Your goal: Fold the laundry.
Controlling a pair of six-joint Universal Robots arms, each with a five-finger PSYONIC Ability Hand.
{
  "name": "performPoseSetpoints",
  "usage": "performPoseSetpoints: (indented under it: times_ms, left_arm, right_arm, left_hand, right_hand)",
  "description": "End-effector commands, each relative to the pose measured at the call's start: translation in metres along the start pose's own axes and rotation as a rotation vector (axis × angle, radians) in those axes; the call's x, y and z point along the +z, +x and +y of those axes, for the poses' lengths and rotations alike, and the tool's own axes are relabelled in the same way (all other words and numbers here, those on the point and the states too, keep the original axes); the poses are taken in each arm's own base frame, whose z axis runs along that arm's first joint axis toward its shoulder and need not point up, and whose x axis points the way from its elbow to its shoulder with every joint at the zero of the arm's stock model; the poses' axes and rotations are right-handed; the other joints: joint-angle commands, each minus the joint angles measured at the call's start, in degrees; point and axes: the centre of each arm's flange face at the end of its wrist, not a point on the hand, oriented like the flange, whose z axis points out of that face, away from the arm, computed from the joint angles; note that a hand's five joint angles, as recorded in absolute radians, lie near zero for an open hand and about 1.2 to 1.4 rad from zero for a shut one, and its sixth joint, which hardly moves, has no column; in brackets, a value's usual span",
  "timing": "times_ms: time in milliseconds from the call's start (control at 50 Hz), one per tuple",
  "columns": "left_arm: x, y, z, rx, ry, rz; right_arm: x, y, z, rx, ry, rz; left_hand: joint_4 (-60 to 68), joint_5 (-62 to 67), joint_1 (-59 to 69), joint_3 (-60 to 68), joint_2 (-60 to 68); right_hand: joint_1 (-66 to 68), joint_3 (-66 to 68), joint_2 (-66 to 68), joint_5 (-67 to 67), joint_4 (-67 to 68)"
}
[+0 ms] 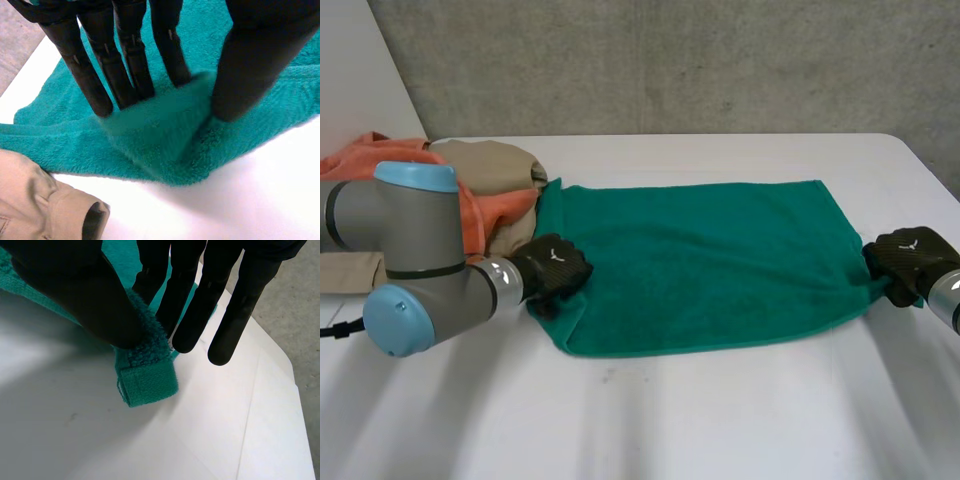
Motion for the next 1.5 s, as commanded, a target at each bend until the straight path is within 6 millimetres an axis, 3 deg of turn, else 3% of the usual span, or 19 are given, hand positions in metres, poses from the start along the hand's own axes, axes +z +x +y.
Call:
performPoseSetpoints:
  times_ms: [20, 100, 180, 260, 320, 420, 520, 640, 760, 820, 840, 920, 1000, 1040, 1100, 1200, 1300, 1360, 1500]
  left_arm:
    - [-0.007, 0.0, -0.002, 0.001, -0.03, -0.017]
    - [-0.03, -0.006, -0.007, -0.012, -0.091, -0.07]
    - [-0.07, -0.001, -0.013, -0.047, -0.126, -0.066]
    - [-0.123, 0.013, -0.015, -0.094, -0.184, -0.06]
    - [-0.147, 0.023, -0.009, -0.119, -0.224, -0.051]
    - [-0.159, 0.042, 0.001, -0.147, -0.283, 0.005]
    - [-0.141, 0.044, 0.009, -0.174, -0.292, 0.003]
    - [-0.102, 0.022, 0.014, -0.26, -0.232, -0.118]
    - [-0.066, -0.018, -0.011, -0.26, -0.032, -0.258]
    - [-0.058, -0.056, -0.049, -0.258, 0.172, -0.381]
    - [-0.059, -0.078, -0.074, -0.255, 0.3, -0.447]
    - [-0.077, -0.136, -0.131, -0.253, 0.635, -0.644]
    - [-0.102, -0.179, -0.163, -0.302, 0.901, -0.798]
    - [-0.104, -0.188, -0.165, -0.333, 0.952, -0.821]
    - [-0.103, -0.196, -0.162, -0.373, 0.963, -0.813]
    - [-0.084, -0.187, -0.148, -0.394, 0.873, -0.736]
    - [-0.05, -0.175, -0.109, -0.447, 0.731, -0.69]
    - [-0.032, -0.164, -0.086, -0.473, 0.655, -0.662]
    - [0.003, -0.11, -0.028, -0.539, 0.434, -0.528]
  right_arm:
    - [-0.002, 0.01, 0.0, 0.005, -0.002, 0.025]
    - [-0.01, 0.021, -0.004, 0.007, -0.019, 0.037]
    - [-0.032, 0.039, -0.01, -0.046, -0.074, 0.04]
    - [-0.071, 0.051, -0.009, -0.192, -0.206, -0.039]
    - [-0.095, 0.043, -0.005, -0.268, -0.283, -0.16]
    - [-0.113, 0.02, -0.001, -0.339, -0.311, -0.321]
    - [-0.099, 0.015, 0.005, -0.34, -0.298, -0.315]
    - [-0.064, 0.028, 0.01, -0.28, -0.299, -0.194]
    - [-0.027, 0.036, -0.011, -0.251, -0.198, -0.059]
    - [-0.006, 0.058, -0.049, -0.224, -0.036, 0.092]
    - [0.0, 0.074, -0.075, -0.198, 0.072, 0.188]
    - [0.003, 0.125, -0.14, -0.08, 0.394, 0.449]
    - [-0.01, 0.158, -0.18, 0.04, 0.702, 0.608]
    - [-0.013, 0.163, -0.191, 0.065, 0.801, 0.629]
    - [-0.01, 0.161, -0.189, 0.07, 0.812, 0.611]
    - [0.006, 0.13, -0.179, 0.071, 0.716, 0.482]
    - [0.027, 0.099, -0.157, 0.044, 0.585, 0.376]
    - [0.038, 0.084, -0.145, 0.034, 0.53, 0.326]
    - [0.069, 0.041, -0.09, -0.008, 0.299, 0.193]
  left_hand:
    - [24.8, 25.1, 23.1, 25.0, 24.8]
    - [24.8, 25.1, 23.1, 25.0, 24.8]
    - [24.8, 25.1, 23.1, 25.0, 24.8]
    - [24.8, 25.1, 23.1, 25.0, 24.8]
    - [24.8, 25.1, 23.1, 25.0, 24.8]
    - [24.8, 25.1, 23.1, 25.0, 24.8]
    - [24.8, 25.1, 23.1, 25.0, 24.8]
    - [24.8, 25.1, 23.1, 25.0, 24.8]
    - [24.8, 25.1, 23.1, 25.0, 24.8]
    - [24.8, 25.1, 23.1, 25.0, 24.8]
    - [24.8, 25.1, 23.1, 25.0, 24.8]
    - [24.8, 25.1, 23.1, 25.0, 24.8]
    - [24.8, 25.1, 23.1, 25.0, 24.8]
    - [24.8, 25.1, 23.1, 25.0, 24.8]
    - [24.8, 25.1, 23.1, 25.0, 24.8]
    - [24.8, 25.1, 23.1, 25.0, 24.8]
    - [24.8, 25.1, 23.1, 25.0, 24.8]
    - [24.8, 25.1, 23.1, 25.0, 24.8]
    - [24.8, 25.1, 23.1, 25.0, 24.8]
  right_hand:
    - [15.6, 11.9, 12.5, 11.4, 11.4]
    - [15.6, 11.9, 12.5, 11.4, 11.4]
    - [15.6, 11.9, 12.5, 11.4, 11.4]
    - [15.6, 11.9, 12.5, 11.4, 11.4]
    - [15.6, 11.9, 12.5, 11.4, 11.4]
    - [15.6, 11.9, 12.5, 11.4, 11.4]
    - [15.6, 11.9, 12.5, 11.4, 11.4]
    - [15.6, 11.9, 12.5, 11.4, 11.4]
    - [15.6, 11.9, 12.5, 11.4, 11.4]
    - [15.6, 11.9, 12.5, 11.4, 11.4]
    - [15.6, 11.9, 12.5, 11.4, 11.4]
    - [15.6, 11.9, 12.5, 11.4, 11.4]
    - [15.6, 11.9, 12.5, 11.4, 11.4]
    - [15.6, 11.9, 12.5, 11.4, 11.4]
    - [15.6, 11.9, 12.5, 11.4, 11.4]
    - [15.6, 11.9, 12.5, 11.4, 11.4]
    - [15.6, 11.9, 12.5, 11.4, 11.4]
    - [15.6, 11.9, 12.5, 11.4, 11.4]
    - [15.6, 11.9, 12.5, 11.4, 11.4]
